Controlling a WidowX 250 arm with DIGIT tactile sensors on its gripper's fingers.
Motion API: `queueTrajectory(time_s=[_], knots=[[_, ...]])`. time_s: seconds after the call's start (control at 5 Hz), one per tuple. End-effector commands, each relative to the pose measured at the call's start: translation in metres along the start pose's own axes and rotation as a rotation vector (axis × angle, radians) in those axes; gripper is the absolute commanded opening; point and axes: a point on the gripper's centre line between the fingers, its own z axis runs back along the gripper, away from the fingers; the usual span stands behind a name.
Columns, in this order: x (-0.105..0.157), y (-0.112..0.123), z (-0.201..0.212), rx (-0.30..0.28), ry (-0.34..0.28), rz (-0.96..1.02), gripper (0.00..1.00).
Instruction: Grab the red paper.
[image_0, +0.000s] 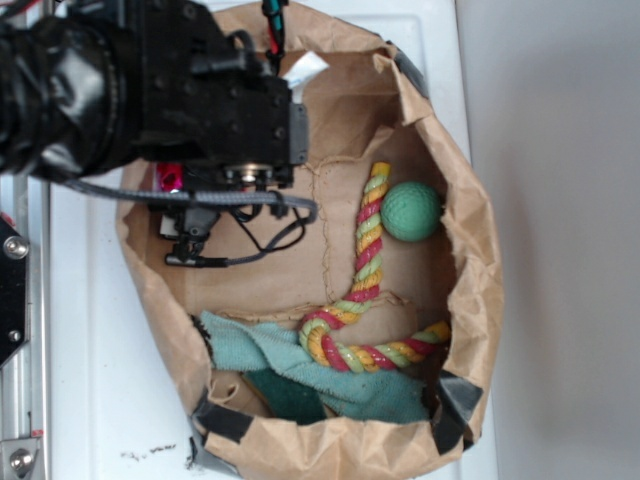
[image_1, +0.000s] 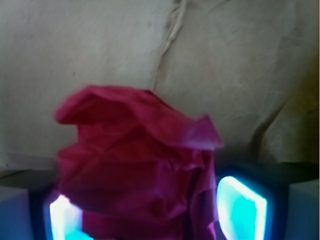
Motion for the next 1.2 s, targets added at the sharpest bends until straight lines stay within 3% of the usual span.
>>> queueTrajectory(time_s=[0.0,0.4,0.6,1.0], knots=[[-0.006,-0.009,0.018,-0.001,-0.024,-0.075,1.00],[-0.001,-0.023,0.006,0.015,0.002,-0.101,1.00],[0.000,-0.024,0.002,0.015,0.011,-0.075,0.00],[0.003,-0.020,0.003,0.014,0.010,-0.061,0.00]])
